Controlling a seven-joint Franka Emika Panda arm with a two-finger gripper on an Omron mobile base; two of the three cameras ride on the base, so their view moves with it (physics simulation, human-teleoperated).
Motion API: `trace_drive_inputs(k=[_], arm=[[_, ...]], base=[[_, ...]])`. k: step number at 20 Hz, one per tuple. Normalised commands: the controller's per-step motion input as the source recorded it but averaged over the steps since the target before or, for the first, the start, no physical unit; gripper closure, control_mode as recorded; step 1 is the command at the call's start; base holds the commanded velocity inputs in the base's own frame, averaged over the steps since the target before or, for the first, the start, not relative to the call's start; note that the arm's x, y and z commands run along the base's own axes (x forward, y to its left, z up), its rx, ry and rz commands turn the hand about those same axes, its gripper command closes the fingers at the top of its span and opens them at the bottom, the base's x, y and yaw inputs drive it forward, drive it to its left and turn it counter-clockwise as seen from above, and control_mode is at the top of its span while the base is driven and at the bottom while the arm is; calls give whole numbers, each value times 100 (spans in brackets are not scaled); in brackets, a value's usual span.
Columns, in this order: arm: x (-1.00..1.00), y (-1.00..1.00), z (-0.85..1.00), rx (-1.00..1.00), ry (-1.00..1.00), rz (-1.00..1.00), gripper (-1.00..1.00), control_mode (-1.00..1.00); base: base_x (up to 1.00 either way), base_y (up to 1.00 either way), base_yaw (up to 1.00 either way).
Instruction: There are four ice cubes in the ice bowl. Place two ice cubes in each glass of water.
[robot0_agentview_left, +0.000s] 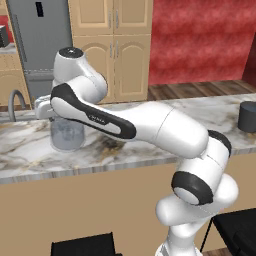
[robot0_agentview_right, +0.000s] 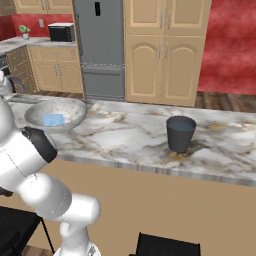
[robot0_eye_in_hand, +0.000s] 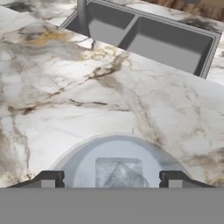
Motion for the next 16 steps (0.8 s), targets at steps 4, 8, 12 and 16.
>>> trace_drive_inputs(k=[4,8,12,16], arm=[[41,-20,-54,0,3,0,-100,-100],[35,-18,-39,1,0,0,-100,-100],[21,-3,-10,4,0,0,-100,-100],[9,0,-3,3,0,0,-100,-100]], base=[[0,0,0],[0,0,0],[0,0,0],[0,0,0]])
